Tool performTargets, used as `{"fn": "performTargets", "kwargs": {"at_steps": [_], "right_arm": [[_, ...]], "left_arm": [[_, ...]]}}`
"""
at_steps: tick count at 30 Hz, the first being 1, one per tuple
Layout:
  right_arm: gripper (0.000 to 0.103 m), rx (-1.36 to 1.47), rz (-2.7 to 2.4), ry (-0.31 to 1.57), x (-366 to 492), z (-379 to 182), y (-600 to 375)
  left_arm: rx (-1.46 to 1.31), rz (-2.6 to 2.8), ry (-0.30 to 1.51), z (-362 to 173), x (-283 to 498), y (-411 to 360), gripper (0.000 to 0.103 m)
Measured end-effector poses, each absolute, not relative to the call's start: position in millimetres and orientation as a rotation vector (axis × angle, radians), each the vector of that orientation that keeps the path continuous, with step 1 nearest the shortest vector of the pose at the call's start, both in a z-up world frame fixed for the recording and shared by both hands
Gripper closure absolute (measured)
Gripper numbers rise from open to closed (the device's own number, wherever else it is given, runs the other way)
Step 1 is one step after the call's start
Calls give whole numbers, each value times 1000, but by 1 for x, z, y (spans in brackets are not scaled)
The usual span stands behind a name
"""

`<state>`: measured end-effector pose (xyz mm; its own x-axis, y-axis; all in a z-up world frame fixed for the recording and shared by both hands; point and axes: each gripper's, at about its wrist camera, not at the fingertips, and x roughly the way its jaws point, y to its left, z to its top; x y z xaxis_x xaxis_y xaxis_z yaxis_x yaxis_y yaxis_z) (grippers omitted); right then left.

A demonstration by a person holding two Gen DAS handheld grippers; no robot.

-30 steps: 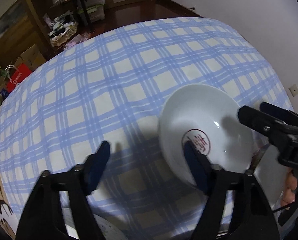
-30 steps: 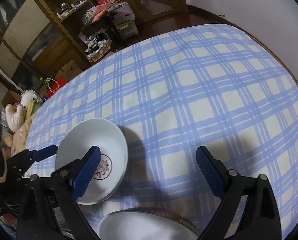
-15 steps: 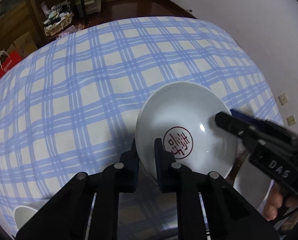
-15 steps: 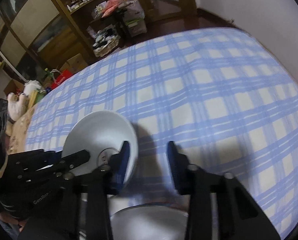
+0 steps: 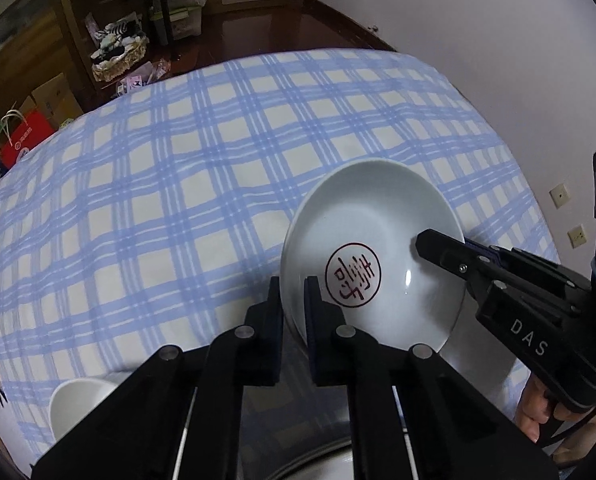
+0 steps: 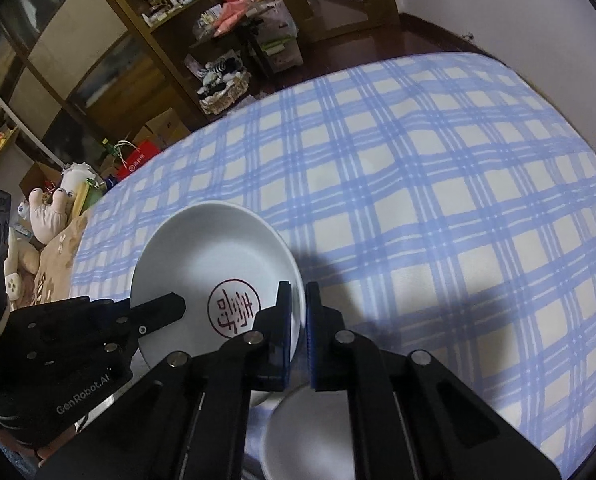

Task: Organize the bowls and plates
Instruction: 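Carry the printed bowl over the plain white bowl and lower it inside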

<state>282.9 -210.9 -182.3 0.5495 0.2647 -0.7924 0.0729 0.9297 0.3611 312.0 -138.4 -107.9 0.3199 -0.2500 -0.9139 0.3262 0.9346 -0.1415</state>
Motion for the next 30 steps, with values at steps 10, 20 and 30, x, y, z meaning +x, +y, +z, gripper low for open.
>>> {"fn": "performTargets", "kwargs": {"at_steps": [10,20,30], "right_arm": [[95,306,137,937,266,-136,-187],[95,289,184,890,241,-104,-144],[95,259,241,888,211,-97,-98]], "left_arm": [[5,-360,1155,-72,290,-112,93],[-8,-292,1138,-41,256,-72,93],[-10,-227,1113,-24,217,-28,93]]}}
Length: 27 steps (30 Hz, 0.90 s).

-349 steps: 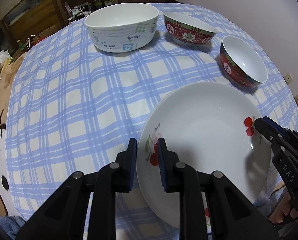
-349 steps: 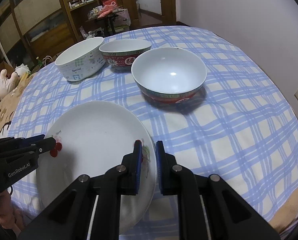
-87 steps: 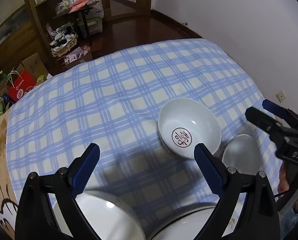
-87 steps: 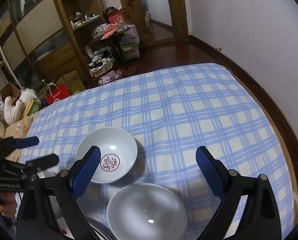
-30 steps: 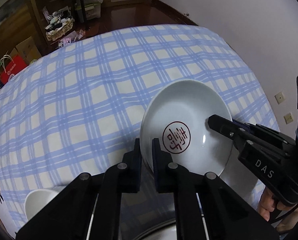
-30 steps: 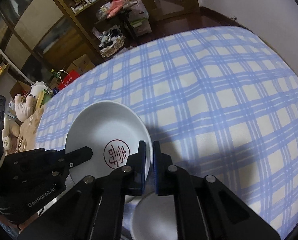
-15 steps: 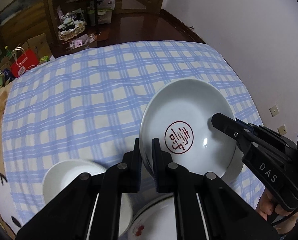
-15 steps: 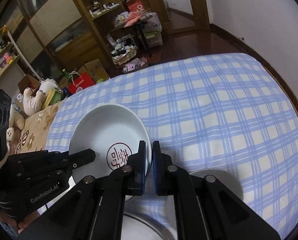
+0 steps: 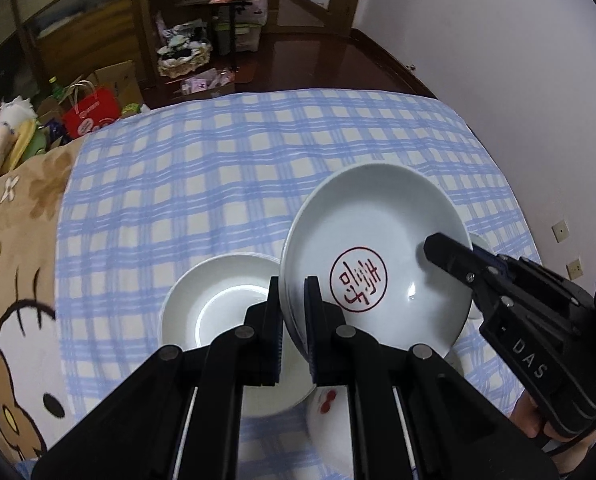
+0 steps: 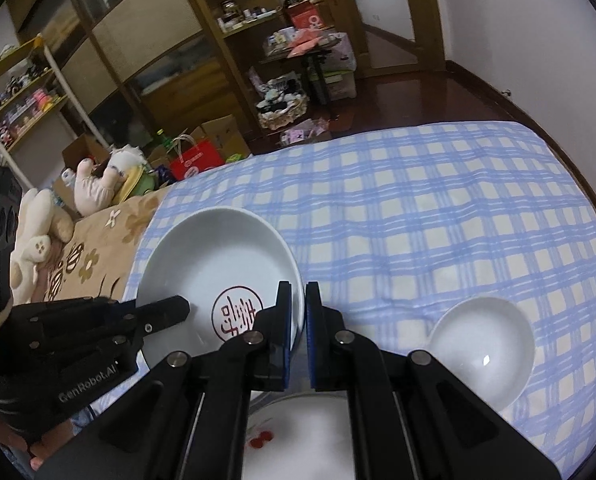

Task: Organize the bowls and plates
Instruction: 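Carry the printed bowl over the plain white bowl and lower it inside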

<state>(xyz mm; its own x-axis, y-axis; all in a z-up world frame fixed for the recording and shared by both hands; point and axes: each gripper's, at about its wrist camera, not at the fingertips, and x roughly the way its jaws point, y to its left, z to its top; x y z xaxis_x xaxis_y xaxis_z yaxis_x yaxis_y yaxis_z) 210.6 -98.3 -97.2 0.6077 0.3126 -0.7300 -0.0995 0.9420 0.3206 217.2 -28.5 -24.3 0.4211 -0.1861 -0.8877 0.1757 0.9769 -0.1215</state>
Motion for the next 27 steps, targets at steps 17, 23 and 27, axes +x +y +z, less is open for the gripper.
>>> {"fn": "performTargets", "kwargs": {"at_steps": [17,23,27], "right_arm": [[95,243,278,943,197,-122,-48],[95,213,275,989,204,-140,-36],[95,204,280,1008,208,-148,-30]], "left_arm": [[-61,-151,1098,-53,190,22,93],[-46,-136,1127,-72,191,26,93],[-76,-128,1153,-81,193,33,93]]}}
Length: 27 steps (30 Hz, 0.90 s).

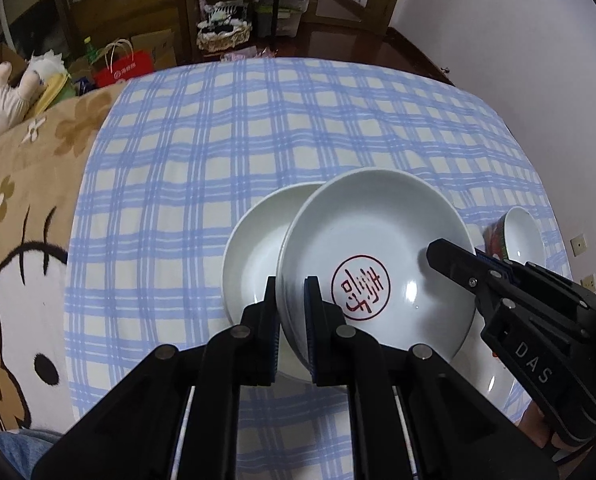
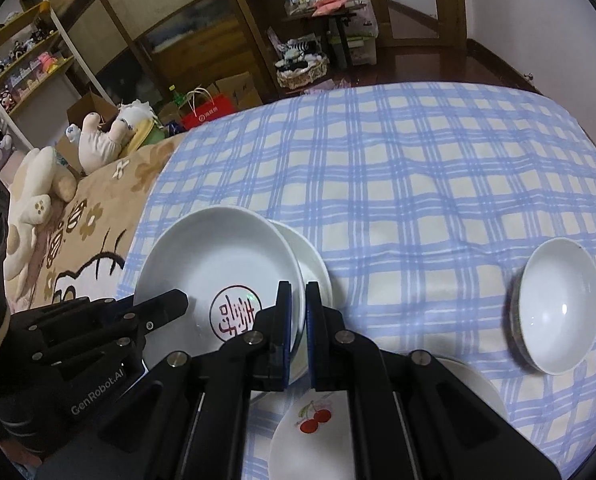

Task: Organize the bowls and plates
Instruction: 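Carry the printed bowl over the plain white bowl and lower it inside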

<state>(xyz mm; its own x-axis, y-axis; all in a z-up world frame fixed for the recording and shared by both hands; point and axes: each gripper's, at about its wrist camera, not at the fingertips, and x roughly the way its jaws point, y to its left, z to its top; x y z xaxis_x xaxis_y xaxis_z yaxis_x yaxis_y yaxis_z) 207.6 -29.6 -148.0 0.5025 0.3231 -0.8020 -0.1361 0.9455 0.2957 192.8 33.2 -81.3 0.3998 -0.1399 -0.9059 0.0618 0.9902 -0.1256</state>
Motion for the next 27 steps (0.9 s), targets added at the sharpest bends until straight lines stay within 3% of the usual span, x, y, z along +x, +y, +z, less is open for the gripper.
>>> {"fn": "performTargets", "kwargs": {"at_steps": [27], "right_arm": [[95,129,258,1084,223,-180,-9]], "left_arm": [[-63,-113,1244,-118,203,41,93]]}}
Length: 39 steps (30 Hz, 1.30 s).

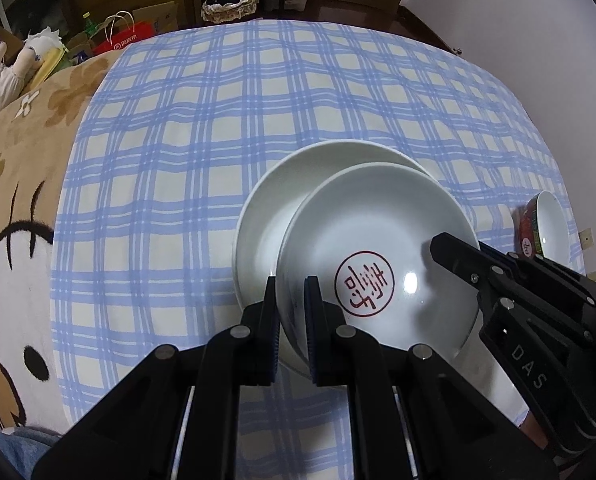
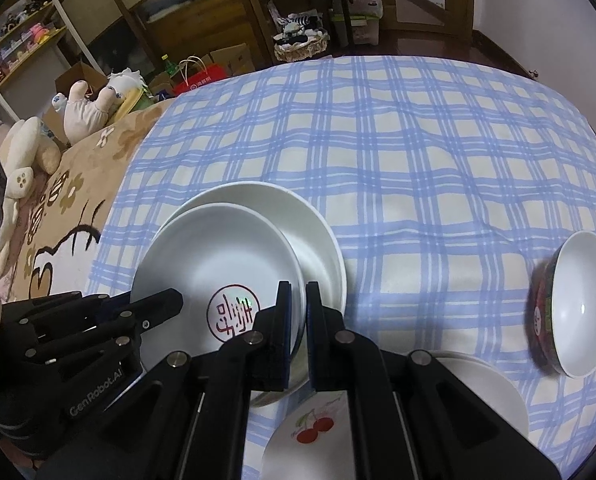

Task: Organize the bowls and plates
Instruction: 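Carry the printed bowl over the plain white bowl and lower it inside, then open both grippers to release the printed bowl into the other bowl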

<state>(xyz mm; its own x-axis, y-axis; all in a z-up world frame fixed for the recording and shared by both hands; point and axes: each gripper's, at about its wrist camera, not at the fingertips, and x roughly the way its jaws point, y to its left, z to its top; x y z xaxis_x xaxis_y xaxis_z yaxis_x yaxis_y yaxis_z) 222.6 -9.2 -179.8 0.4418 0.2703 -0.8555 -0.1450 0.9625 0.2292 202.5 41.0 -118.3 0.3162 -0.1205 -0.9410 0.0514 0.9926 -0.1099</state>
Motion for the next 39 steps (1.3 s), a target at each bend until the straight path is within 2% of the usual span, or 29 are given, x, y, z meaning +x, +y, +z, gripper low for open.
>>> {"fn": "performTargets", "kwargs": {"at_steps": [20,39], "right_arm": [[96,-12,223,1082,245,-185,3],[96,19,244,1086,238,-186,-5]], "left_arm": [[-3,-103,1273,-136,221,34,90],[-23,-144,1246,-124,211,40,90]]}}
